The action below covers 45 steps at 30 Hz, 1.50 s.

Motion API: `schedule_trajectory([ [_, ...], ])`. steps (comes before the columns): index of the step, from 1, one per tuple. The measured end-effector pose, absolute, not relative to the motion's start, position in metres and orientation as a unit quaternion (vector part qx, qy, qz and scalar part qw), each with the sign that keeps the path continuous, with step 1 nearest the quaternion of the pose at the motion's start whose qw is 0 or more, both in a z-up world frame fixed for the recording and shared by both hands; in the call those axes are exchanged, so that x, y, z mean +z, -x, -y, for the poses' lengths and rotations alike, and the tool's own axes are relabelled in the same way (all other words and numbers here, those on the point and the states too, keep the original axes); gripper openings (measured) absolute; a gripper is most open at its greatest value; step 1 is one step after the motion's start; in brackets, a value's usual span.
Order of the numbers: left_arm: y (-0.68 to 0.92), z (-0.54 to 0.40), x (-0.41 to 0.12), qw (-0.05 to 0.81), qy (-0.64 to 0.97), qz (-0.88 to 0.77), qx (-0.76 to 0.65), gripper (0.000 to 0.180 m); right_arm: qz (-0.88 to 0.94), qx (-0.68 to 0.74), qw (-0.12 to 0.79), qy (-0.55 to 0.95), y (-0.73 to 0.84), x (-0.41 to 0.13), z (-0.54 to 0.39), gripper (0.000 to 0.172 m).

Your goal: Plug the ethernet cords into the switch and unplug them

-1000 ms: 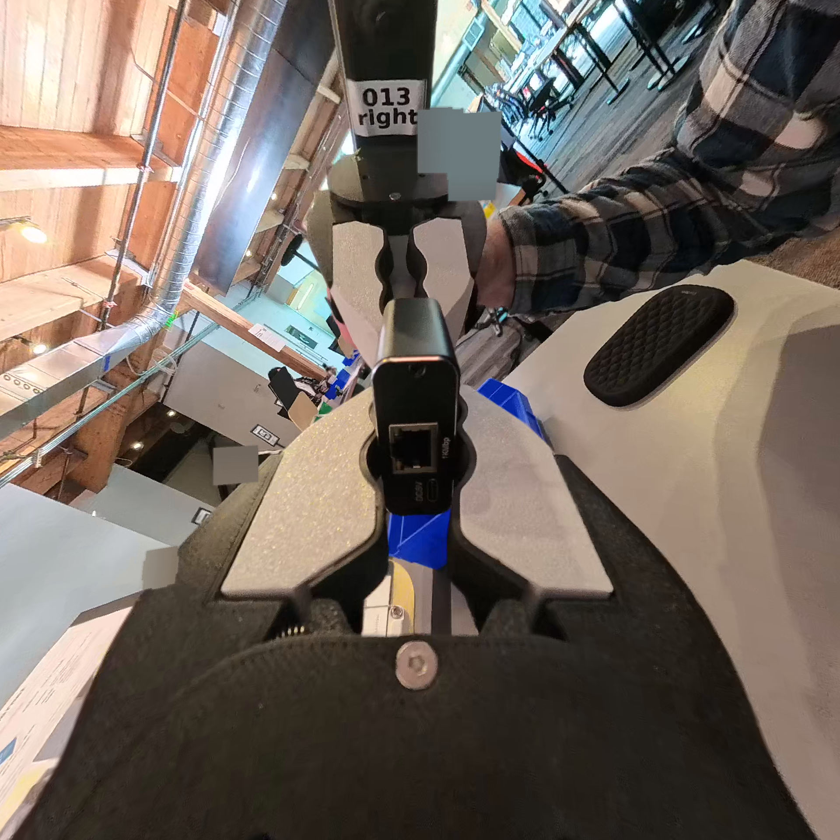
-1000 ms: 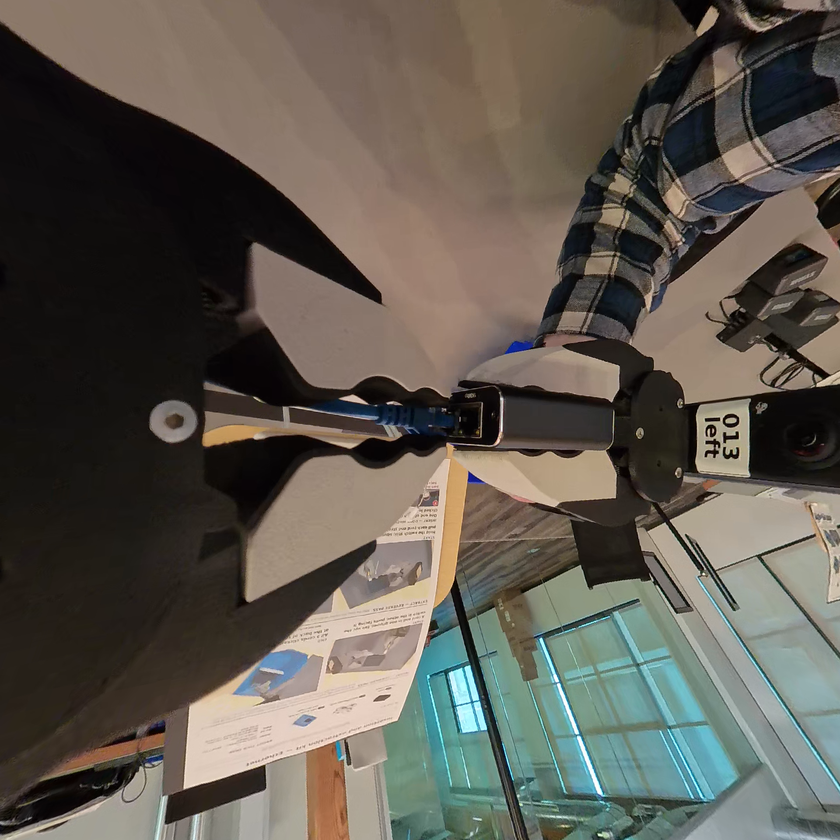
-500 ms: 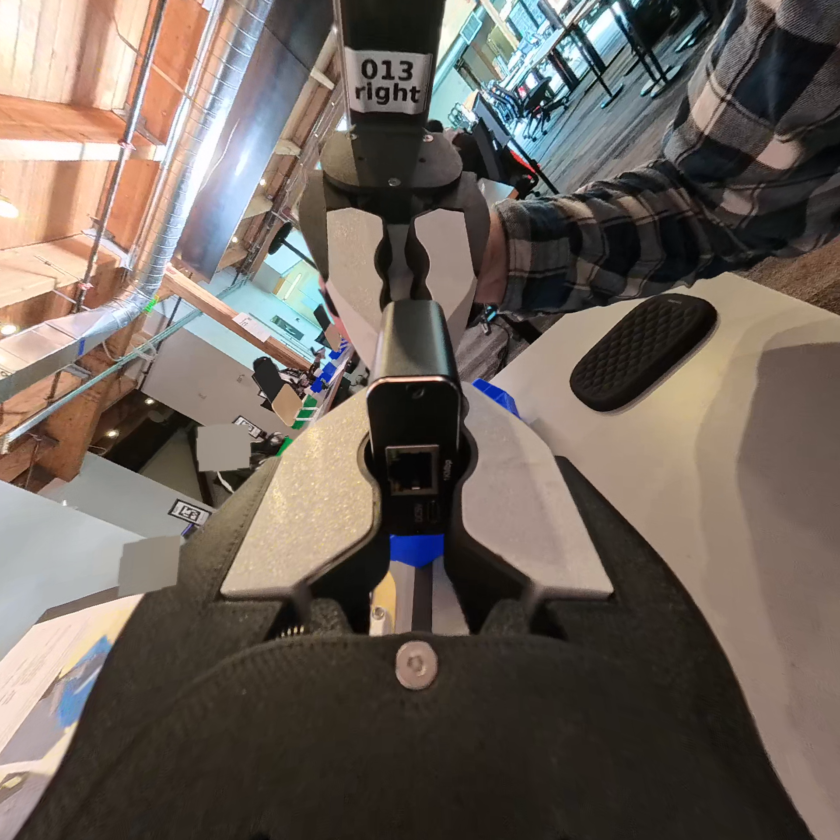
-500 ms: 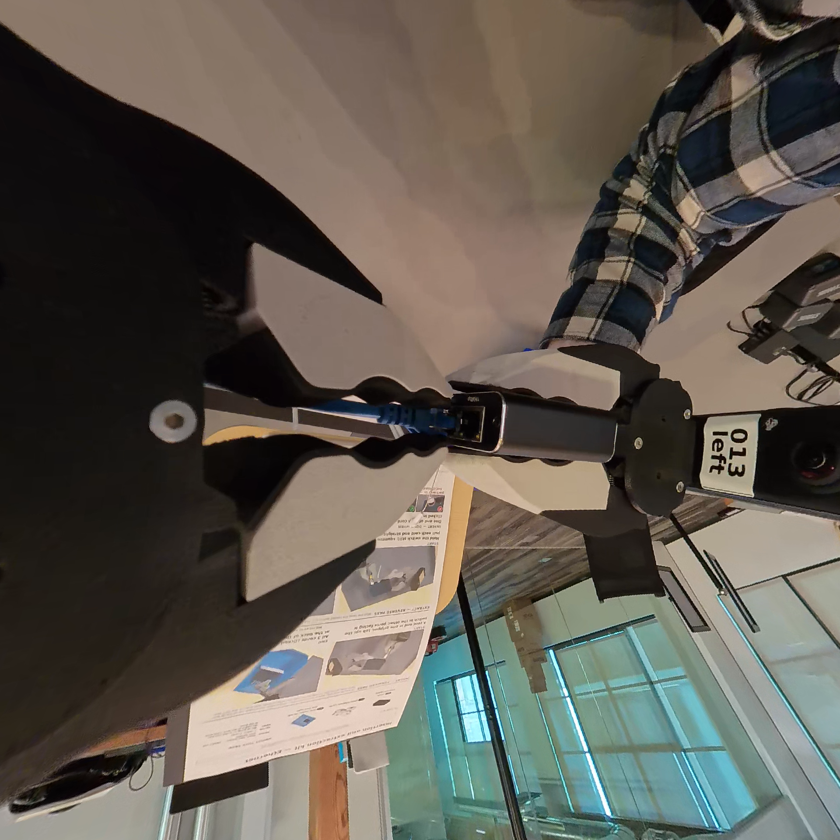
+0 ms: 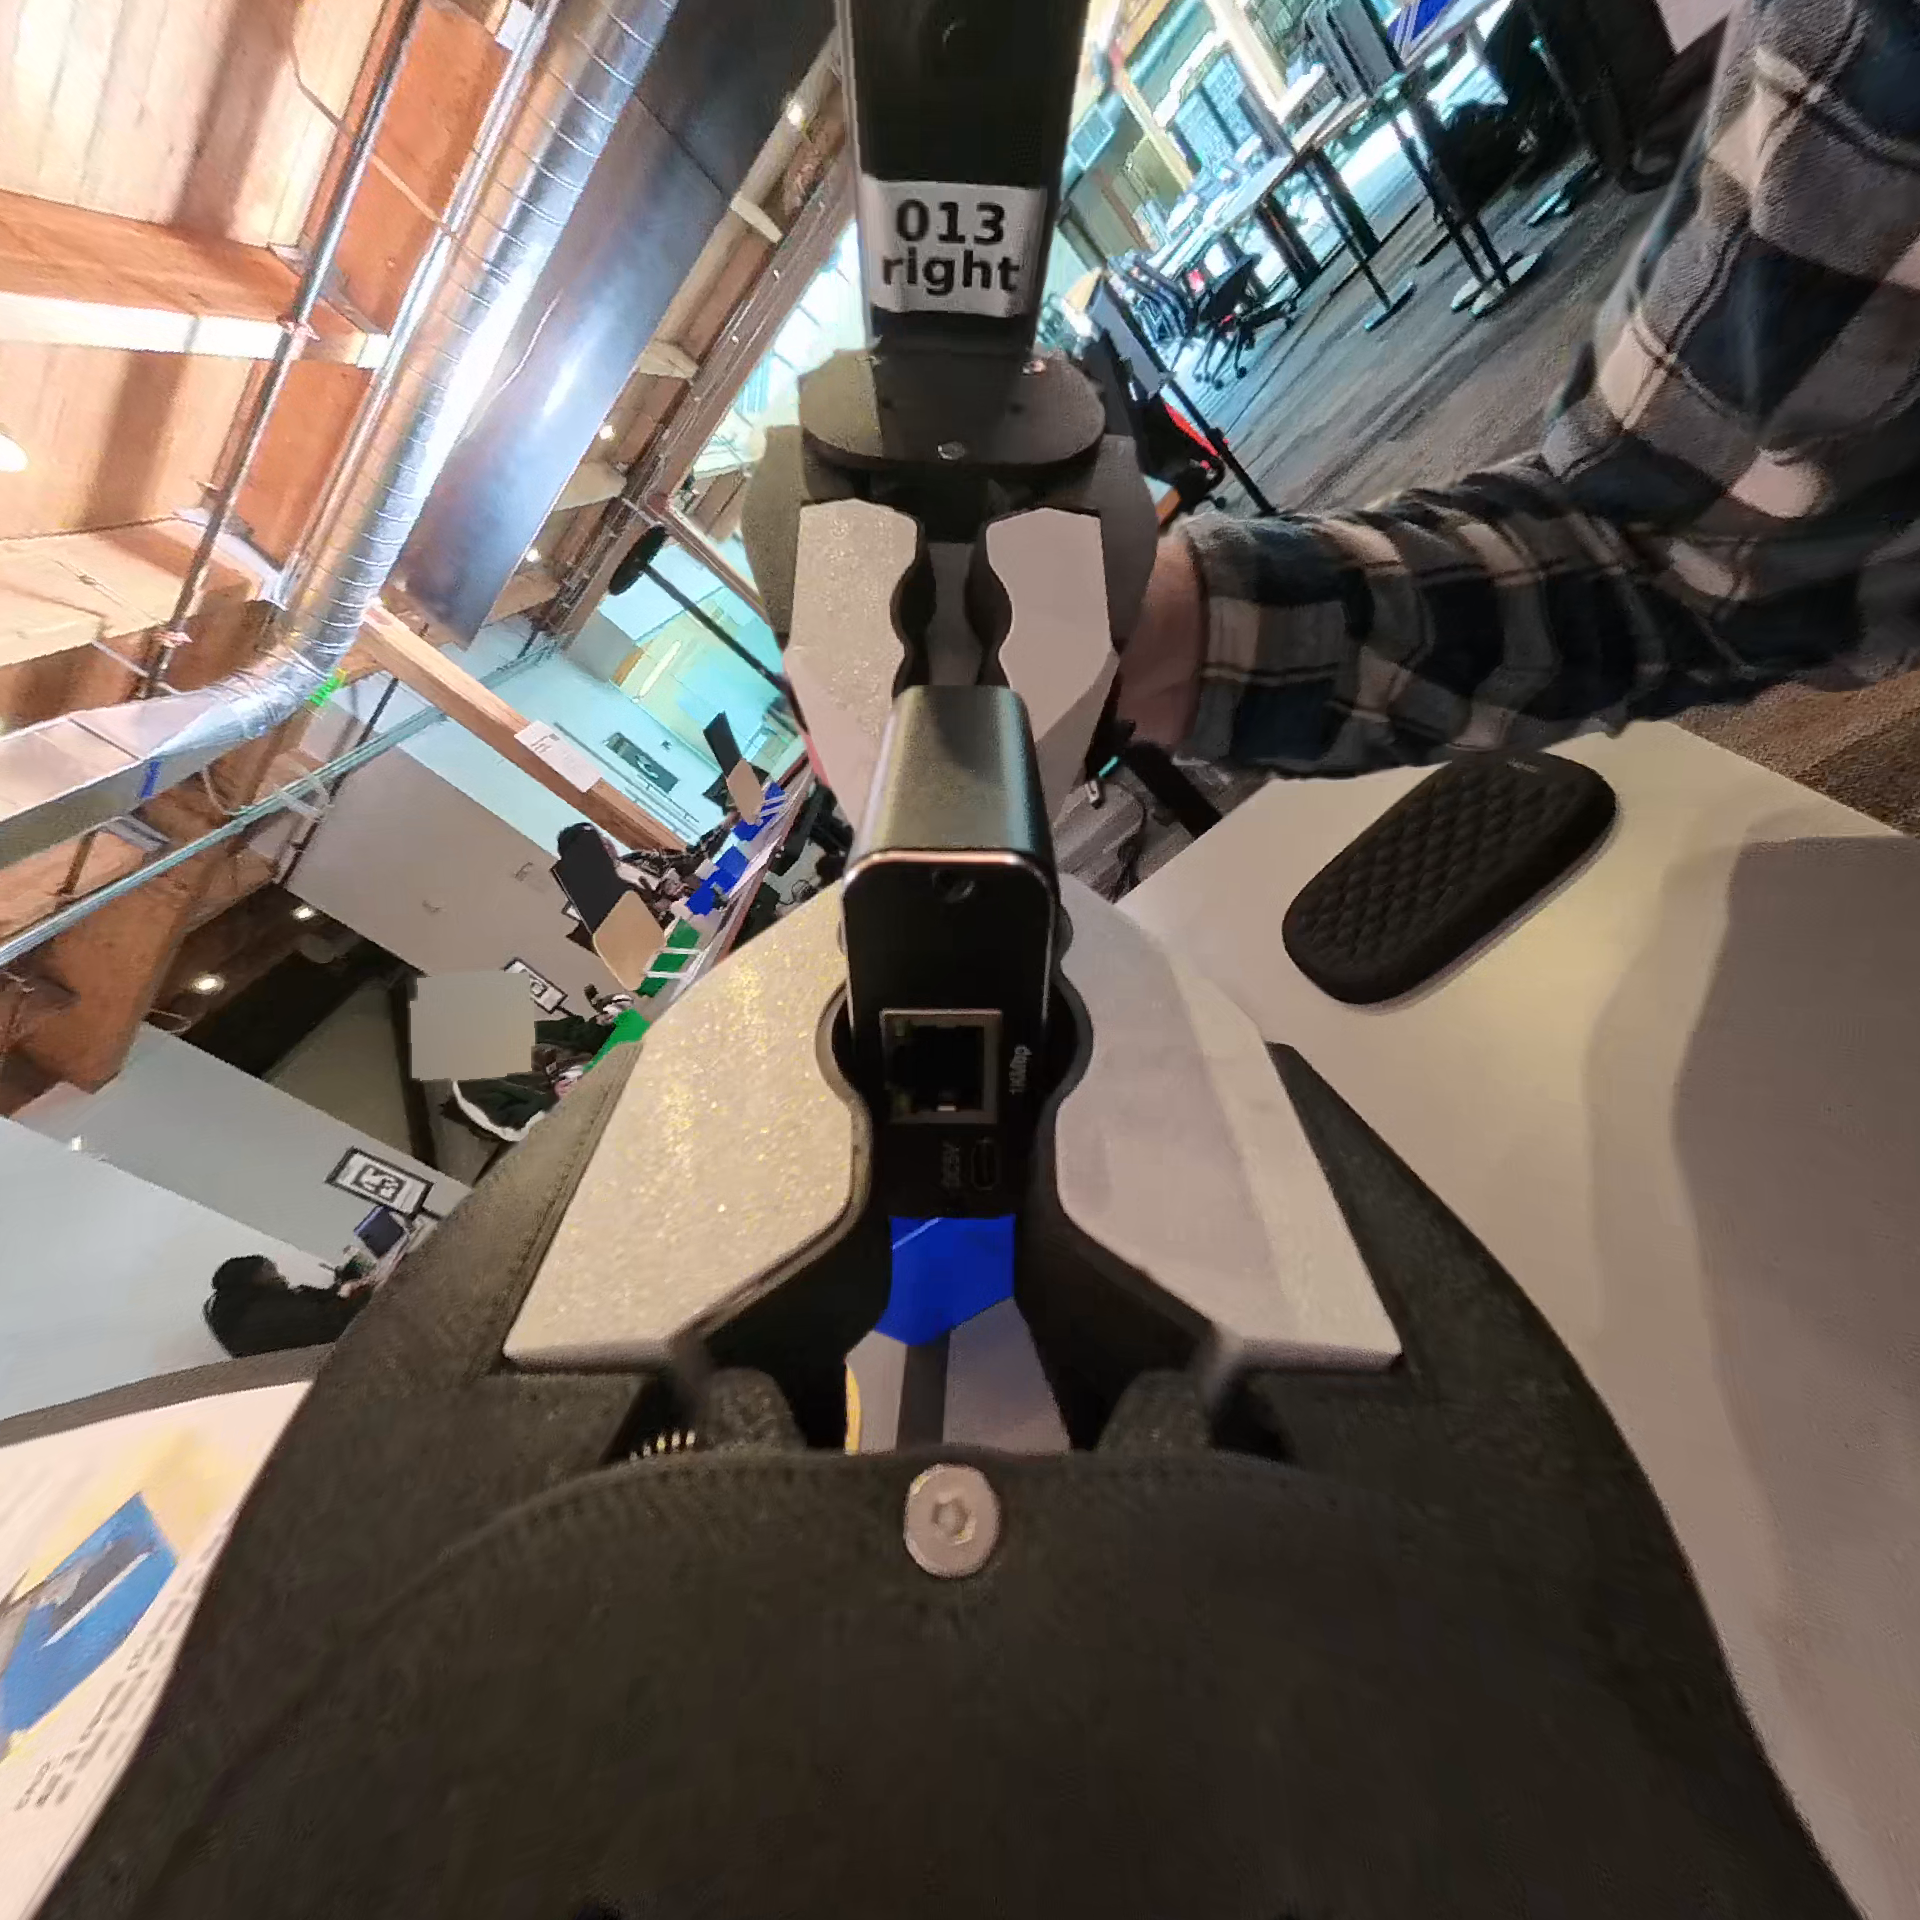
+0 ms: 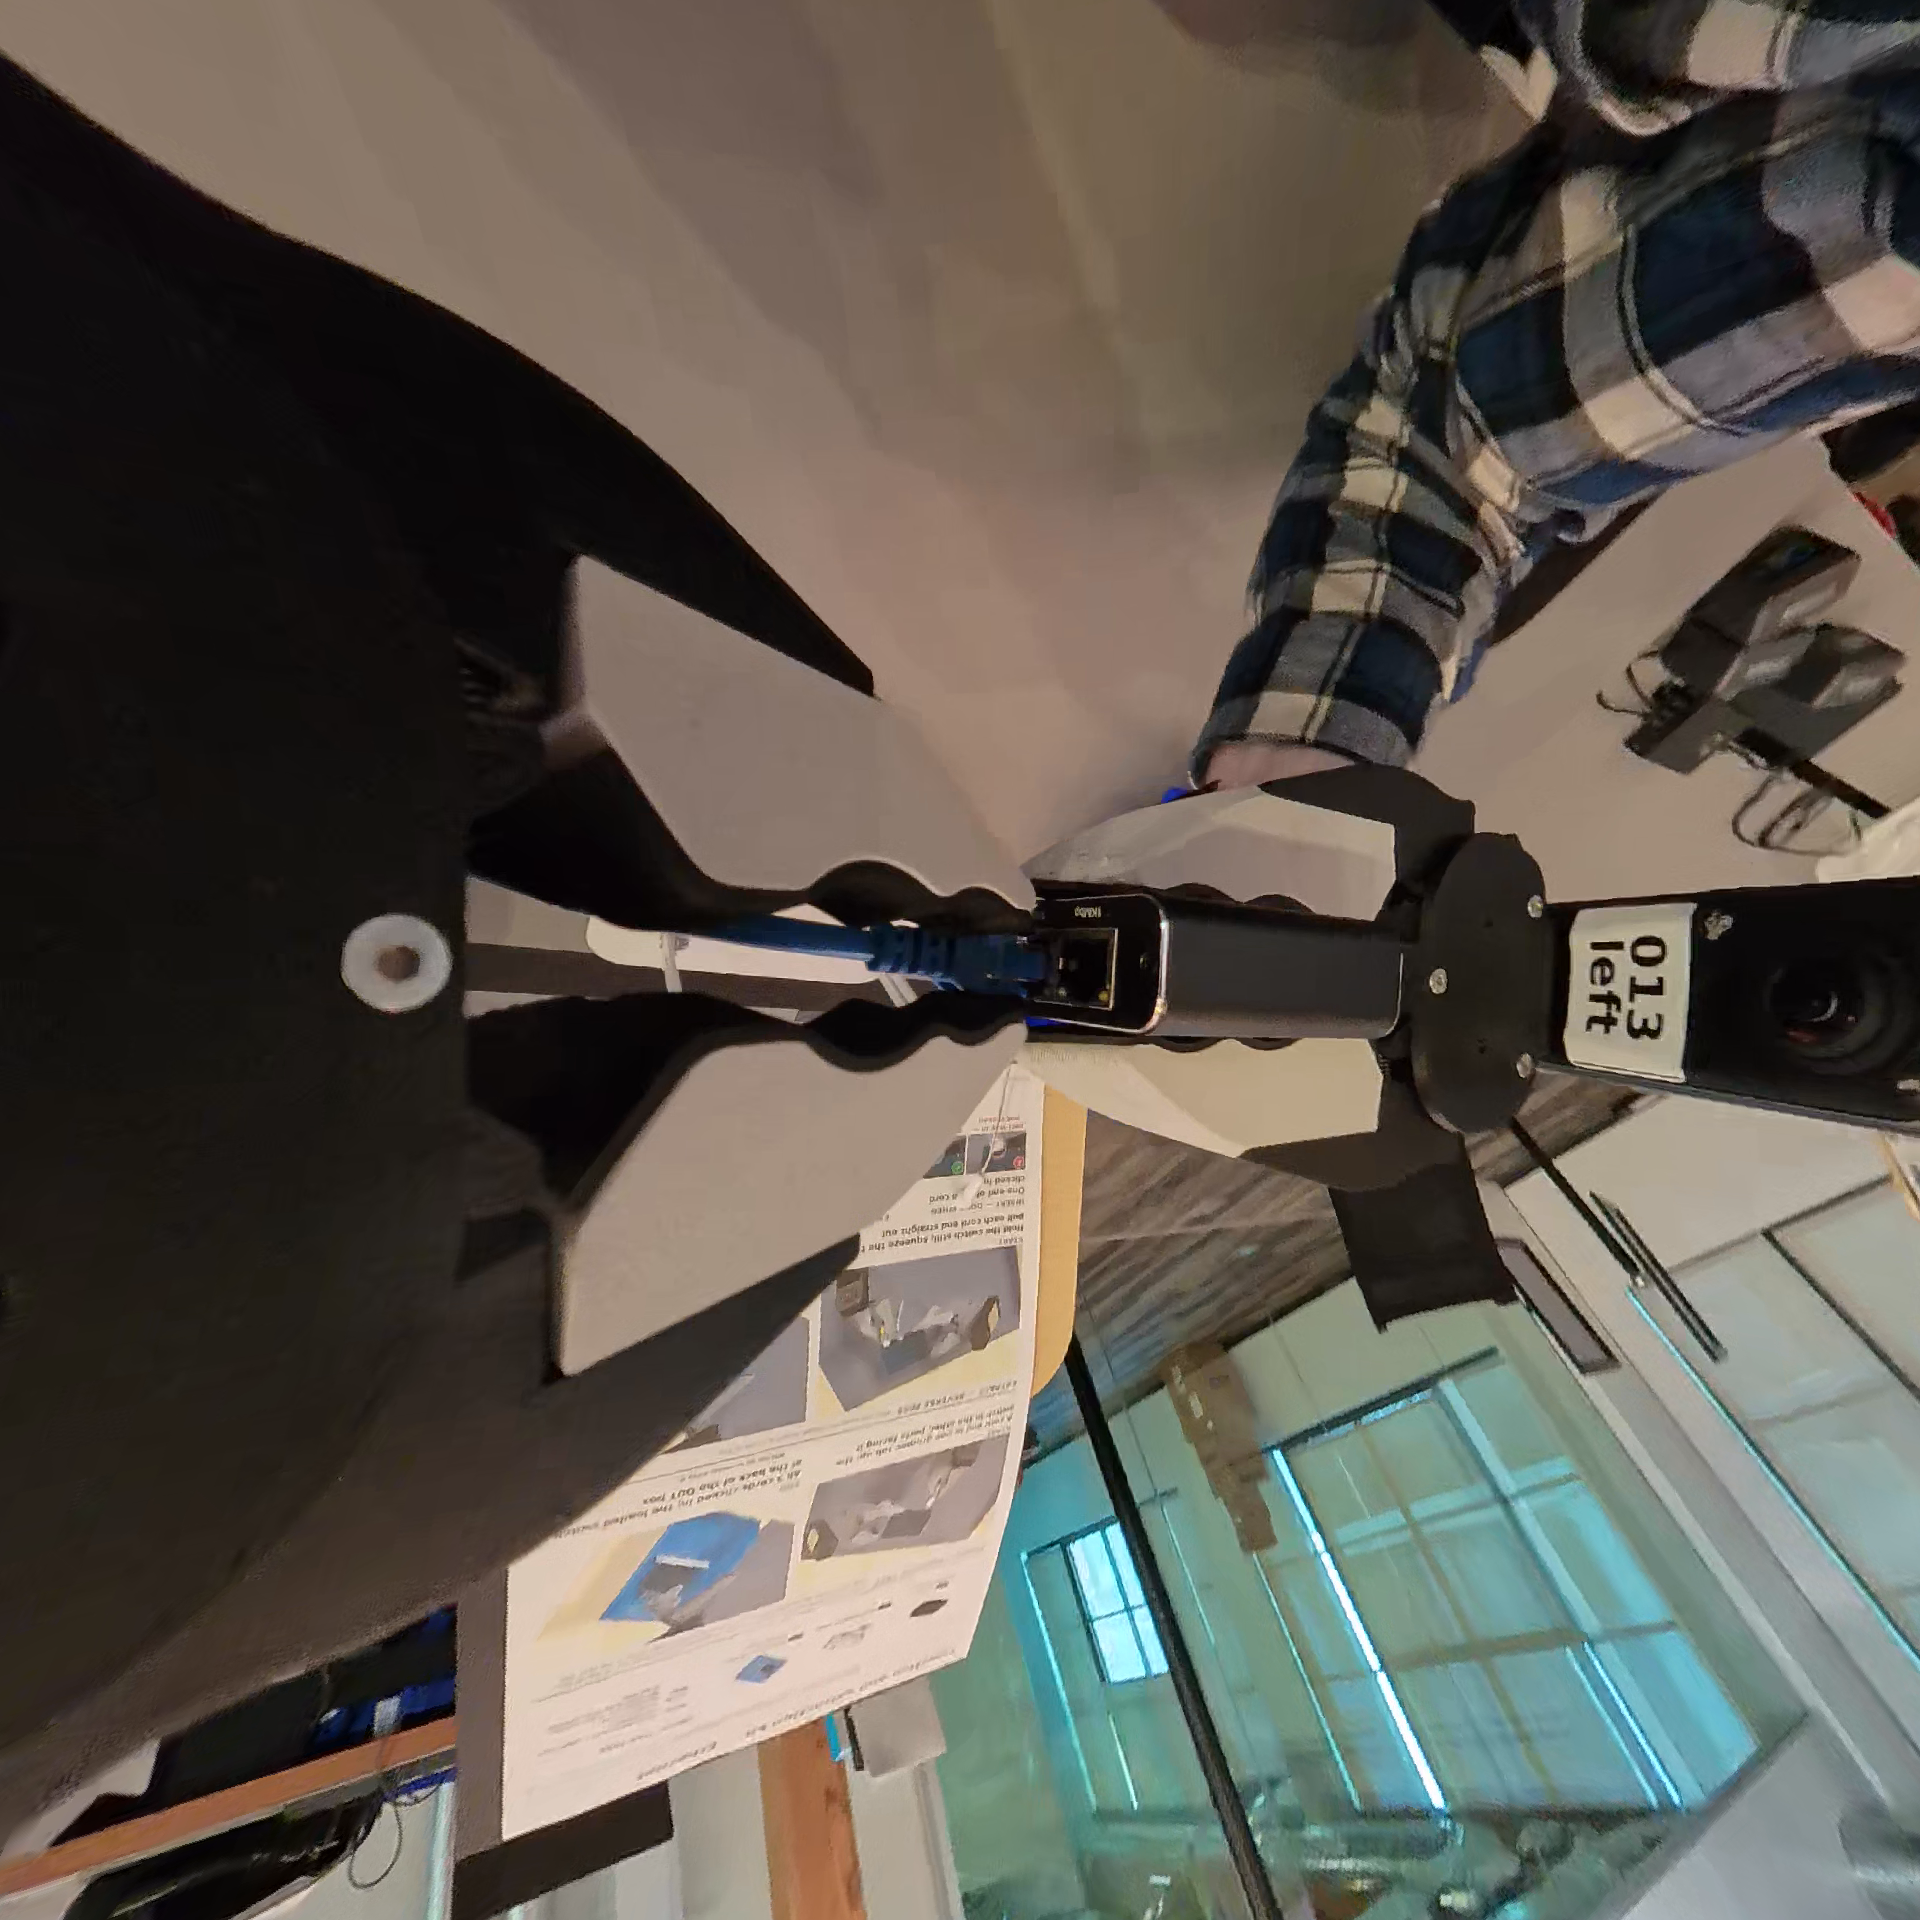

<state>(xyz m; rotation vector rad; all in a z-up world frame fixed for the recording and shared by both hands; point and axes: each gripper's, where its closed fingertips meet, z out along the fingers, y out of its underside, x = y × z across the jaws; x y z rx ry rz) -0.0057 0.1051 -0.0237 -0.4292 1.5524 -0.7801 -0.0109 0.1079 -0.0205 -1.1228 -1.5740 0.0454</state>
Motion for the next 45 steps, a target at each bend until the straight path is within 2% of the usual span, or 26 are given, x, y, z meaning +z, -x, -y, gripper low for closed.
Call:
schedule_trajectory([
  [1, 0.007, -0.107, -0.023, 0.63, 0.19, -0.673, -0.337, 0.027, 0.661, 0.024, 0.575, 0.482, 0.009, -0.021, -0.109, 0.011],
  [4, 0.059, -0.142, 0.02, 0.668, 0.205, -0.597, -0.394, 0.026, 0.615, 0.037, 0.621, 0.485, -0.027, 0.002, -0.097, 0.011],
  [8, 0.048, -0.143, 0.003, 0.675, 0.213, -0.636, -0.308, 0.027, 0.639, -0.023, 0.56, 0.528, -0.047, -0.017, -0.112, 0.012],
  [13, 0.05, -0.161, 0.0, 0.67, 0.24, -0.639, -0.292, 0.027, 0.583, -0.067, 0.562, 0.582, -0.114, 0.001, -0.149, 0.012],
  [16, 0.048, -0.157, -0.004, 0.665, 0.237, -0.648, -0.284, 0.027, 0.569, -0.074, 0.546, 0.611, -0.145, -0.008, -0.17, 0.012],
  [20, 0.049, -0.156, -0.004, 0.664, 0.233, -0.651, -0.285, 0.027, 0.542, -0.069, 0.517, 0.659, -0.186, -0.046, -0.198, 0.012],
  [29, 0.045, -0.157, -0.009, 0.658, 0.235, -0.66, -0.278, 0.026, 0.545, -0.002, 0.411, 0.731, -0.239, -0.191, -0.245, 0.013],
  [33, 0.043, -0.16, -0.013, 0.652, 0.239, -0.665, -0.275, 0.027, 0.549, -0.006, 0.345, 0.761, -0.256, -0.244, -0.258, 0.039],
  [36, 0.041, -0.163, -0.015, 0.649, 0.243, -0.666, -0.276, 0.027, 0.526, 0.009, 0.367, 0.768, -0.259, -0.233, -0.262, 0.066],
  [37, 0.039, -0.164, -0.016, 0.649, 0.244, -0.666, -0.276, 0.027, 0.519, 0.008, 0.378, 0.767, -0.26, -0.223, -0.262, 0.069],
  [45, 0.018, -0.161, -0.027, 0.638, 0.246, -0.676, -0.273, 0.027, 0.563, -0.007, 0.519, 0.643, -0.165, -0.091, -0.215, 0.063],
])
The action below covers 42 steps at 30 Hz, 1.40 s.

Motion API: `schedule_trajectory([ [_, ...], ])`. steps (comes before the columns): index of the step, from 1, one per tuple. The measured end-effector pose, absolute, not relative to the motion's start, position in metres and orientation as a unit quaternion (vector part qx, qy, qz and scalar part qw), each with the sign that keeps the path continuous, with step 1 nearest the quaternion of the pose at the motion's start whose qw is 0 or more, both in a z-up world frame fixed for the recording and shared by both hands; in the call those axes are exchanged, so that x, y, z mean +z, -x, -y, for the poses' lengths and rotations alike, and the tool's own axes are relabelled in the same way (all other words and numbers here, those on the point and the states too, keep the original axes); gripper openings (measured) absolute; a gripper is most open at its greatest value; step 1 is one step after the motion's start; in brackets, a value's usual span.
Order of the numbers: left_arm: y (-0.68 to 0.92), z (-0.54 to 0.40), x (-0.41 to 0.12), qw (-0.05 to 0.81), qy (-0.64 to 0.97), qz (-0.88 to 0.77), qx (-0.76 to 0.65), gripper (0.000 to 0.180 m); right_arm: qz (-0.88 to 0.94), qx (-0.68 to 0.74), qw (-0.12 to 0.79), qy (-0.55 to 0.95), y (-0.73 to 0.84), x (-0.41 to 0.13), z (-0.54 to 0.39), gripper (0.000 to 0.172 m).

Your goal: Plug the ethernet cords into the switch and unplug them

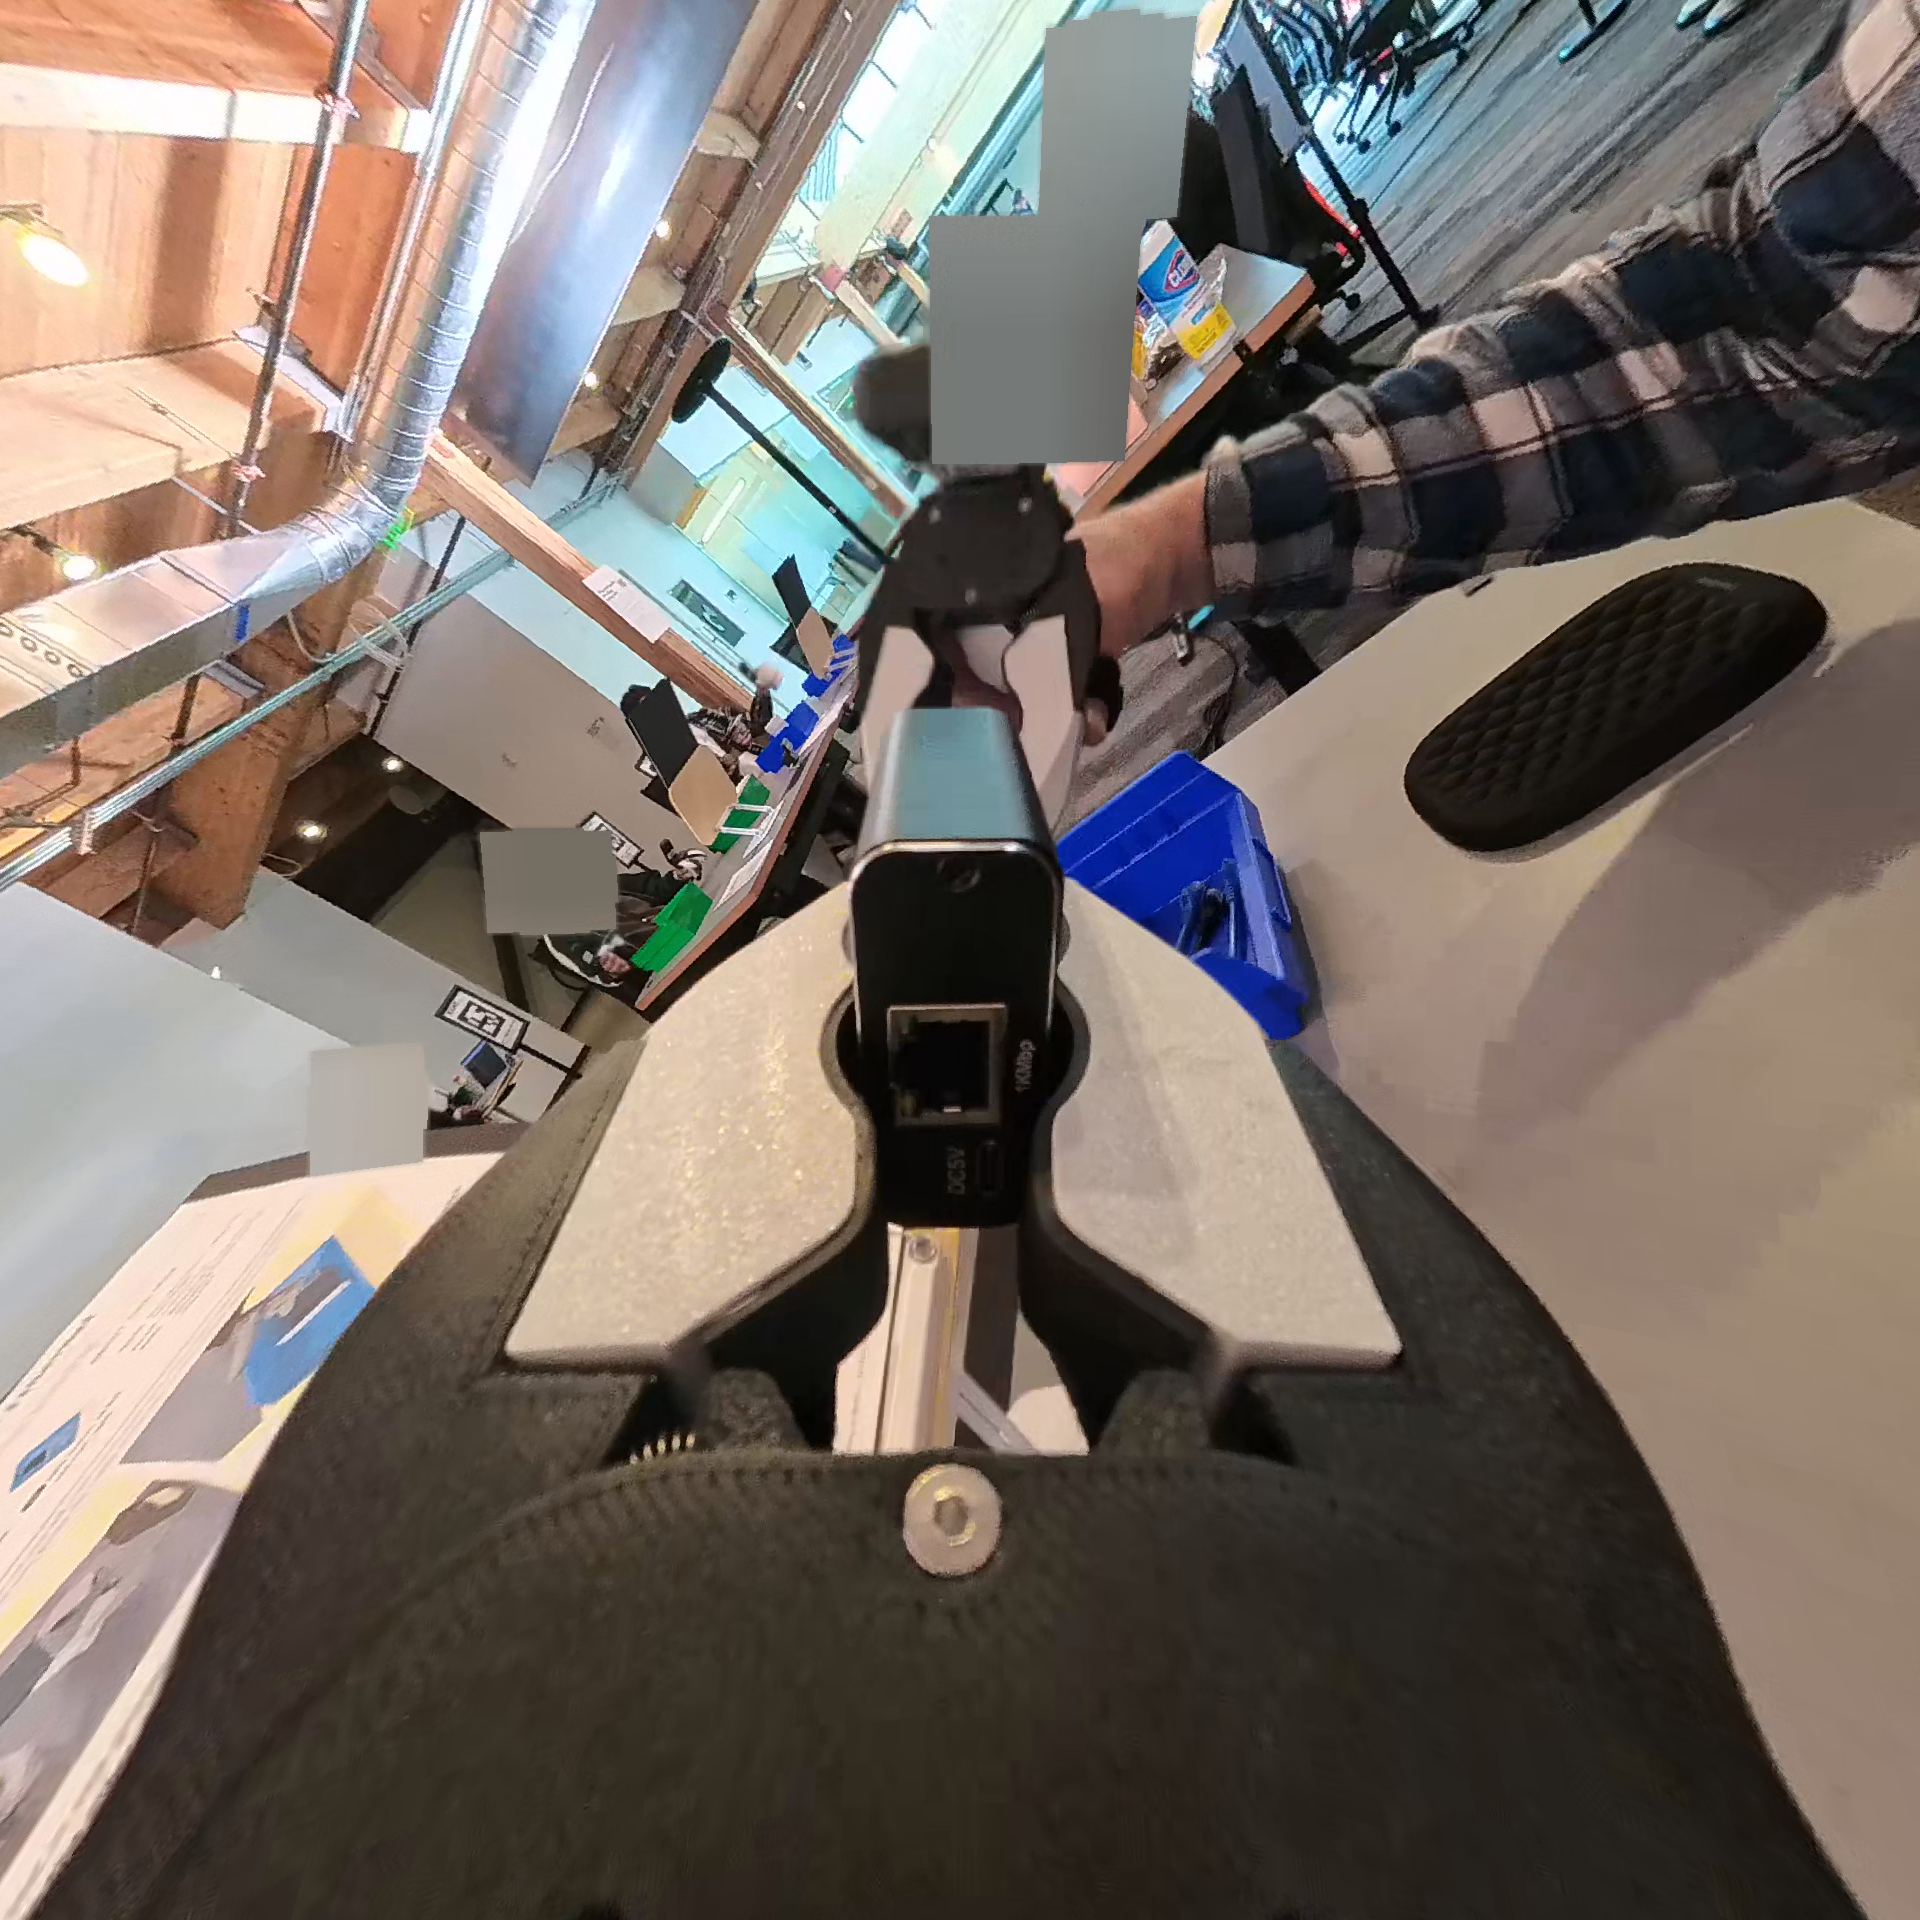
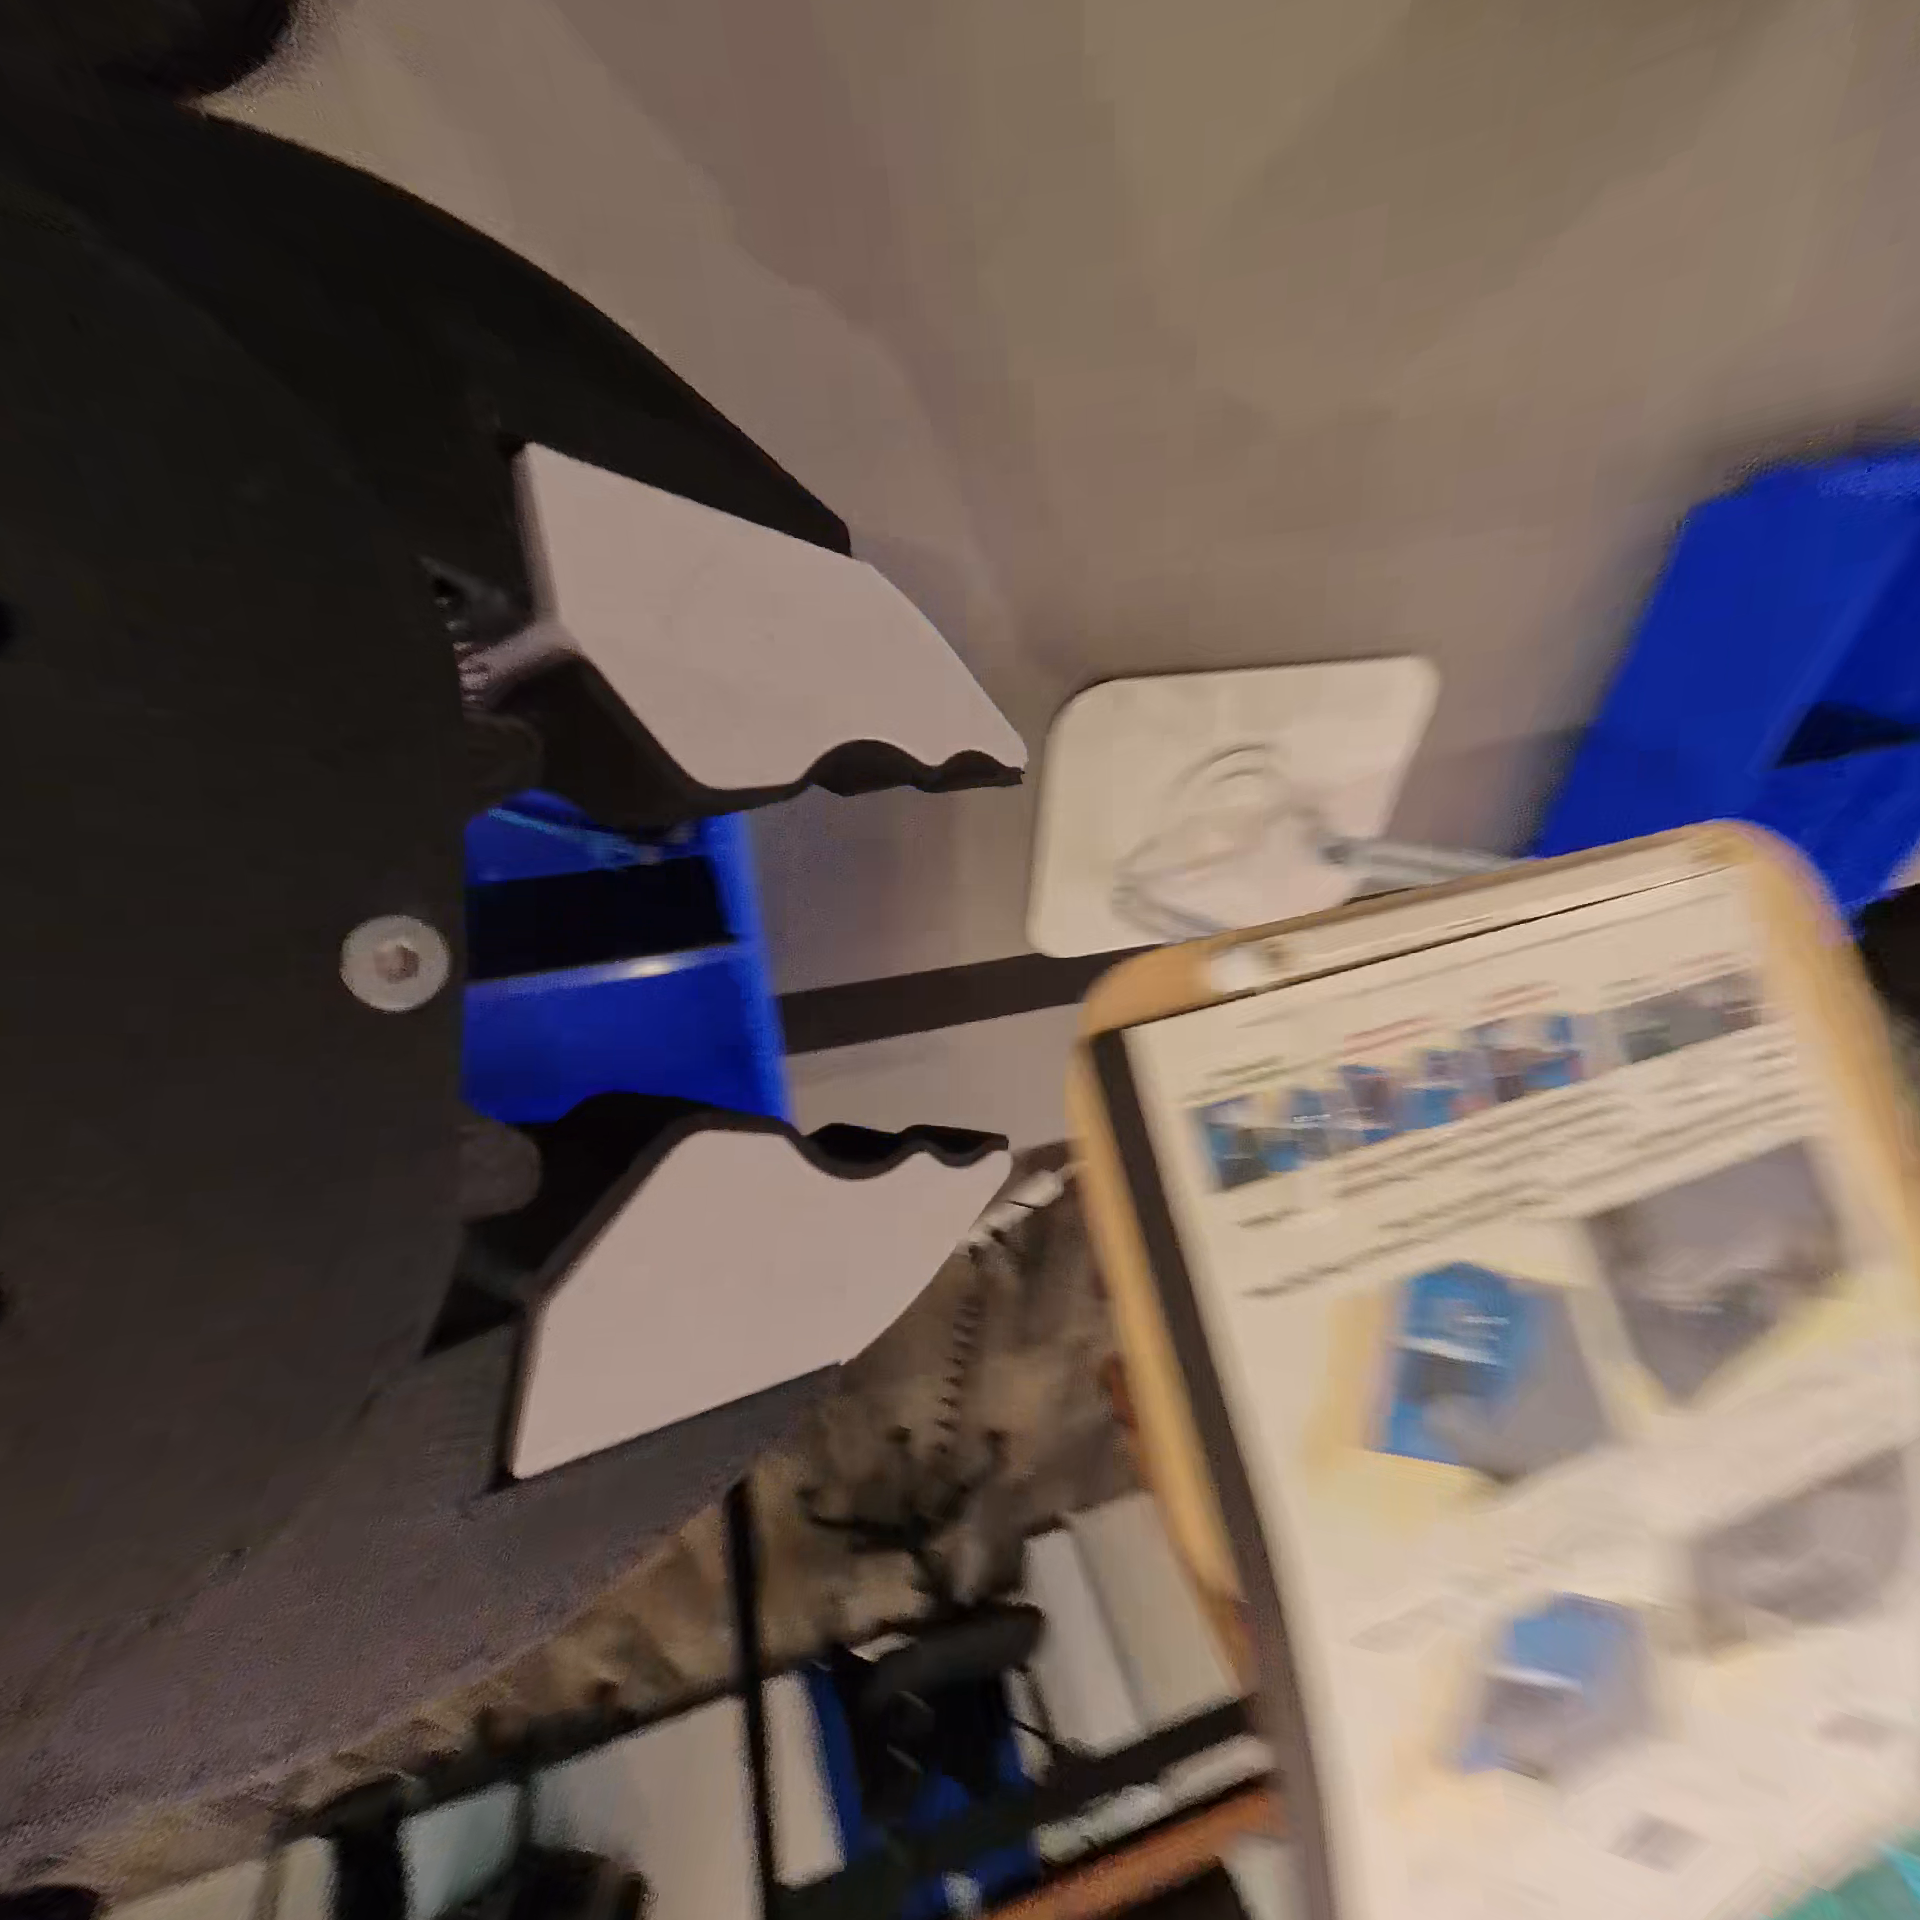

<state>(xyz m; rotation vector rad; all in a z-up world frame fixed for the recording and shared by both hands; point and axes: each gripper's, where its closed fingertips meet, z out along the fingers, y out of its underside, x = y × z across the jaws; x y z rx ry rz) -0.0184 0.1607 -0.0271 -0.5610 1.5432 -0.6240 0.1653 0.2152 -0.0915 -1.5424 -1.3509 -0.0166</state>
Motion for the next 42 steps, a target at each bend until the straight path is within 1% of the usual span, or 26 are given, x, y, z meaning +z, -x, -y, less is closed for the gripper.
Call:
schedule_trajectory([
  [4, 0.007, -0.156, -0.034, 0.635, 0.248, -0.685, -0.257, 0.027, 0.616, 0.021, 0.565, 0.548, -0.075, -0.051, -0.17, 0.064],
  [6, 0.003, -0.157, -0.039, 0.632, 0.255, -0.691, -0.24, 0.027, 0.634, 0.011, 0.584, 0.507, -0.042, -0.036, -0.151, 0.063],
  [10, -0.004, -0.154, -0.051, 0.613, 0.258, -0.708, -0.239, 0.027, 0.658, 0.034, 0.609, 0.442, 0.005, -0.01, -0.118, 0.057],
  [15, -0.008, -0.148, -0.054, 0.604, 0.252, -0.716, -0.244, 0.026, 0.682, -0.009, 0.577, 0.449, 0.023, -0.022, -0.129, 0.044],
  [18, -0.006, -0.145, -0.052, 0.604, 0.247, -0.716, -0.25, 0.026, 0.697, -0.034, 0.552, 0.456, 0.028, -0.033, -0.134, 0.025],
  [25, -0.004, -0.143, -0.045, 0.611, 0.246, -0.704, -0.266, 0.027, 0.696, -0.055, 0.542, 0.467, 0.03, -0.031, -0.135, 0.024],
  [26, -0.004, -0.143, -0.042, 0.615, 0.247, -0.698, -0.27, 0.029, 0.694, -0.055, 0.544, 0.468, 0.03, -0.028, -0.134, 0.024],
  [28, -0.003, -0.148, -0.037, 0.628, 0.258, -0.685, -0.263, 0.052, 0.687, -0.058, 0.553, 0.468, 0.025, -0.018, -0.133, 0.024],
  [29, -0.001, -0.151, -0.034, 0.632, 0.263, -0.68, -0.264, 0.058, 0.682, -0.06, 0.558, 0.469, 0.021, -0.012, -0.132, 0.024],
  [31, 0.004, -0.156, -0.029, 0.642, 0.266, -0.669, -0.264, 0.061, 0.67, -0.072, 0.57, 0.471, 0.009, 0.001, -0.133, 0.024],
  [32, 0.006, -0.16, -0.026, 0.647, 0.27, -0.664, -0.259, 0.06, 0.662, -0.08, 0.574, 0.476, 0.0, 0.007, -0.135, 0.024],
  [33, 0.009, -0.164, -0.024, 0.653, 0.274, -0.66, -0.253, 0.053, 0.651, -0.092, 0.576, 0.485, -0.011, 0.012, -0.139, 0.024],
  [34, 0.013, -0.167, -0.023, 0.656, 0.274, -0.658, -0.25, 0.039, 0.639, -0.108, 0.578, 0.495, -0.025, 0.016, -0.145, 0.024],
  [35, 0.017, -0.169, -0.022, 0.659, 0.273, -0.657, -0.246, 0.017, 0.627, -0.121, 0.577, 0.509, -0.041, 0.019, -0.152, 0.024],
  [36, 0.021, -0.173, -0.019, 0.668, 0.273, -0.65, -0.239, 0.004, 0.614, -0.13, 0.575, 0.524, -0.058, 0.021, -0.161, 0.024],
  [37, 0.025, -0.177, -0.016, 0.675, 0.276, -0.644, -0.231, 0.0, 0.601, -0.139, 0.572, 0.54, -0.076, 0.021, -0.169, 0.024],
  [39, 0.031, -0.184, -0.014, 0.68, 0.286, -0.639, -0.219, 0.0, 0.578, -0.159, 0.555, 0.577, -0.115, 0.013, -0.191, 0.024],
  [42, 0.037, -0.189, -0.01, 0.688, 0.288, -0.633, -0.208, 0.0, 0.547, -0.176, 0.512, 0.639, -0.173, -0.018, -0.225, 0.025],
])
